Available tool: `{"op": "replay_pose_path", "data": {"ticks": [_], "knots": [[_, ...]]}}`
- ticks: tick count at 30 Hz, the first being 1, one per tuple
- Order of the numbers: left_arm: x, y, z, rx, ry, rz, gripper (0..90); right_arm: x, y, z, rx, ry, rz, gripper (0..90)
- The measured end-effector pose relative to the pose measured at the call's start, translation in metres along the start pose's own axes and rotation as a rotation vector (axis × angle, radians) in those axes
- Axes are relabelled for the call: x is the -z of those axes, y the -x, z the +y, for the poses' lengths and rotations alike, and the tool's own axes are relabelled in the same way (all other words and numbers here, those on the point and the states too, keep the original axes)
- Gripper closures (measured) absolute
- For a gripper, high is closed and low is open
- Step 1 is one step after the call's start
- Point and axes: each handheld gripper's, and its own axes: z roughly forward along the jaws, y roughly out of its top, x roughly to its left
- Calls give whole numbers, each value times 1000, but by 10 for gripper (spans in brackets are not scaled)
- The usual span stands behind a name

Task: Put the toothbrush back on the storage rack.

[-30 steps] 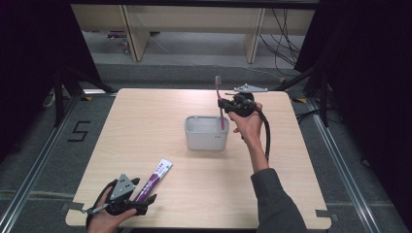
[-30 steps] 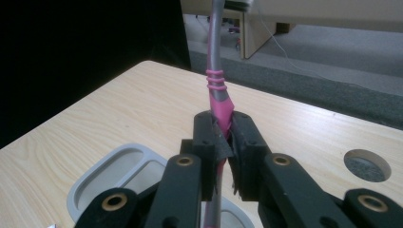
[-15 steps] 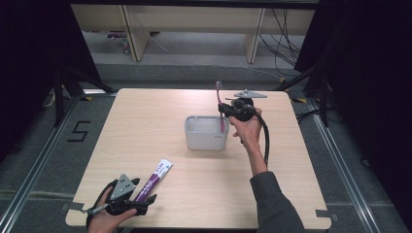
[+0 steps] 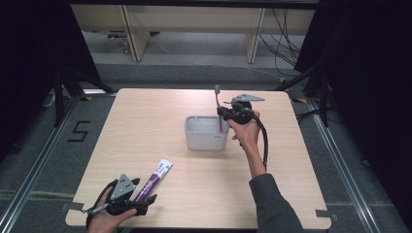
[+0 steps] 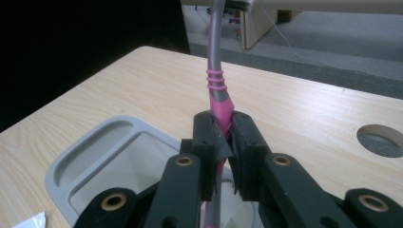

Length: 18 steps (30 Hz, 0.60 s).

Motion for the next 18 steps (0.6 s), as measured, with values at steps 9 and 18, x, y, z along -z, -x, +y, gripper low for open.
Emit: {"op": "replay_pose_path", "data": {"ticks": [9,18], "knots": [[-1,0,0,-1,2,-1,163,-1,3,-5,15,-10,0,820],[0,0,0,-5,-8,-2,163,-1,2,-7,38,-17,-7,815]]}}
